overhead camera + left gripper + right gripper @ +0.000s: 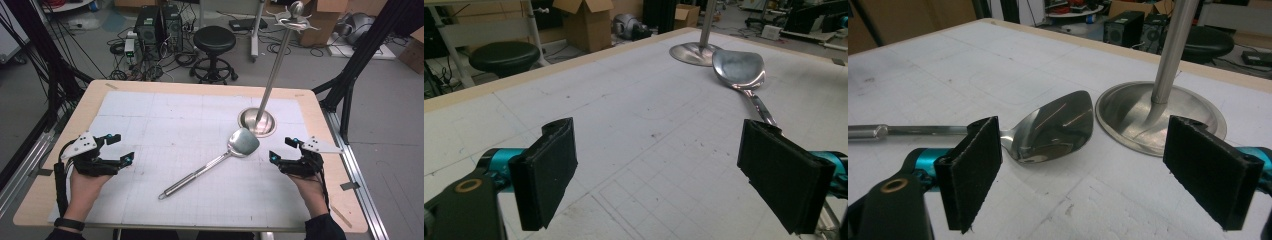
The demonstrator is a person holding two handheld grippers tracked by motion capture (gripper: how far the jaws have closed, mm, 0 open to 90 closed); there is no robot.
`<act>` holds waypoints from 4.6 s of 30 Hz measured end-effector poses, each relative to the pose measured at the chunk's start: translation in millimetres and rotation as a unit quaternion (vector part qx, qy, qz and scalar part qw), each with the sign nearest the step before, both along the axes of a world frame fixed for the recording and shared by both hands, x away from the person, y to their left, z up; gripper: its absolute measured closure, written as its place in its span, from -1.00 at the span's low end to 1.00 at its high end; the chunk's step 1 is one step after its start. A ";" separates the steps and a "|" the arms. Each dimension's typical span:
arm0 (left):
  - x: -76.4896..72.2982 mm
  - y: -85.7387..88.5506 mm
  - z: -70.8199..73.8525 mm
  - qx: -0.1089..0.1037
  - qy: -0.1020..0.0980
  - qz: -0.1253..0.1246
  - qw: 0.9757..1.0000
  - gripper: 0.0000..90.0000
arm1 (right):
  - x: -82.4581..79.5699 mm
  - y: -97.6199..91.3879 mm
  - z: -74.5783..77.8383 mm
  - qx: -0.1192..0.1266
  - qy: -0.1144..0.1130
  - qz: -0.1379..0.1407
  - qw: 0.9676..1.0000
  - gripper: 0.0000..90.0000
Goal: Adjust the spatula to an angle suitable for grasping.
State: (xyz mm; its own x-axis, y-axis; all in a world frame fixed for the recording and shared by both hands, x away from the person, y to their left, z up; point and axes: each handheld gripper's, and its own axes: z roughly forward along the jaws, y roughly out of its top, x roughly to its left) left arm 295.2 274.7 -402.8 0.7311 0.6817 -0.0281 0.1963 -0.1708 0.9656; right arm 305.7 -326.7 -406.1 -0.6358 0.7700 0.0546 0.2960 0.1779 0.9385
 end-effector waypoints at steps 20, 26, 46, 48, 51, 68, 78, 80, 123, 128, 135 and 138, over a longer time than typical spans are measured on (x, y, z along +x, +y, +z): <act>-4.8 -16.6 8.2 -0.015 -0.009 -0.020 1.000 -0.63 | -1.5 -0.5 1.9 0.002 -0.004 -0.008 1.000 -0.67; -3.0 -38.9 17.9 -0.020 -0.005 -0.037 0.999 -0.63 | -1.7 -2.3 2.8 0.006 -0.006 -0.011 1.000 -0.67; 11.3 -118.7 23.1 0.008 0.000 -0.066 0.998 -0.56 | -1.0 -2.1 1.9 0.003 -0.003 -0.014 1.000 -0.67; 12.1 -123.7 22.9 0.008 0.005 -0.066 0.998 -0.55 | -0.8 -1.9 1.7 0.003 -0.002 -0.015 1.000 -0.67; 12.7 -128.1 23.1 0.004 0.009 -0.068 0.998 -0.53 | -0.5 -1.5 1.7 0.002 -0.004 -0.014 1.000 -0.67; 13.0 -181.7 8.4 0.066 0.047 -0.096 0.992 -0.52 | 1.0 0.5 0.6 -0.003 -0.004 -0.012 1.000 -0.67; 19.4 -208.7 -8.2 0.113 0.087 -0.093 0.985 -0.51 | 1.4 1.8 0.0 -0.006 -0.001 -0.010 1.000 -0.67; 20.7 -213.3 -11.7 0.120 0.094 -0.091 0.984 -0.50 | 1.7 2.1 -0.2 -0.005 -0.001 -0.010 1.000 -0.67; 26.1 -254.5 -28.6 0.246 0.185 -0.058 0.950 0.51 | 3.0 4.1 -1.1 -0.002 0.000 0.000 1.000 -0.67; 29.7 -253.1 -28.2 0.235 0.199 -0.057 0.950 0.64 | 2.8 4.1 -1.0 0.000 0.001 -0.001 1.000 -0.66; 29.9 -252.8 -28.2 0.236 0.198 -0.059 0.950 0.64 | 2.8 2.8 -0.6 0.006 0.000 0.001 1.000 -0.66; 28.3 -253.8 -27.9 0.247 0.188 -0.060 0.949 0.64 | 2.9 2.6 -0.5 0.006 0.000 0.001 1.000 -0.66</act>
State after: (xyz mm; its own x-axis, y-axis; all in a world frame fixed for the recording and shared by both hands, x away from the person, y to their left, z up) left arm 323.6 20.9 -430.7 0.8055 0.5925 -0.0013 0.4619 -0.6266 0.6277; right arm 308.6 -324.1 -406.7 -0.6370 0.7682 0.0637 0.2950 0.1667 0.9408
